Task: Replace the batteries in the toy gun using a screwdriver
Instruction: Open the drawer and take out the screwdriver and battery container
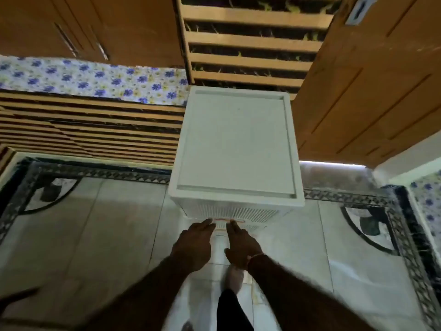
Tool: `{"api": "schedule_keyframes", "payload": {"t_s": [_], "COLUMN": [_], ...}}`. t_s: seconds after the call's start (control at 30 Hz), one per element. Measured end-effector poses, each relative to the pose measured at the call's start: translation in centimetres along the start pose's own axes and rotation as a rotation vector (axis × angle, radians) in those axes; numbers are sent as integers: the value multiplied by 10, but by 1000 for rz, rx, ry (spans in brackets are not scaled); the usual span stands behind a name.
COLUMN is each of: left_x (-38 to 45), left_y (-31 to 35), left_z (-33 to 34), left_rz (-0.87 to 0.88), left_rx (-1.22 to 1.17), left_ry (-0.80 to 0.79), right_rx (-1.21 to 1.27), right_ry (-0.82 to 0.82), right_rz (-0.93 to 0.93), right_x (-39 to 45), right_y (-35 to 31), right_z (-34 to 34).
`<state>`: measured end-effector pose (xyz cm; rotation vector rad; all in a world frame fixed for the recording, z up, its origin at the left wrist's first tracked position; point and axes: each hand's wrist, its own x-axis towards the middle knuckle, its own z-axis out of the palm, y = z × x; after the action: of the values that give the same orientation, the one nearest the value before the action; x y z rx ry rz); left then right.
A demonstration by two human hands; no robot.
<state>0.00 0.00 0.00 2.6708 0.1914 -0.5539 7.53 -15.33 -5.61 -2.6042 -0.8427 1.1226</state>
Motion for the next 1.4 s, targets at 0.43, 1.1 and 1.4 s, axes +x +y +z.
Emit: {"api": "schedule_keyframes", "payload": {"t_s": [0.43,1.1,1.4], "left_x": [28,-88,-56], "left_y": [-8,-9,3], "left_z": [9,-10,-61], "left_rz": [-83,557,253], "left_rx": [34,552,482], "left_ry": [-67,362,329], "right_rx": [0,-254,-372], "right_ry": [-21,715,698], "right_rz": [118,-1,74], "right_x": [37,-146,-126], "right_y": [8,-67,-60], "right_z": [15,31,-36]}}
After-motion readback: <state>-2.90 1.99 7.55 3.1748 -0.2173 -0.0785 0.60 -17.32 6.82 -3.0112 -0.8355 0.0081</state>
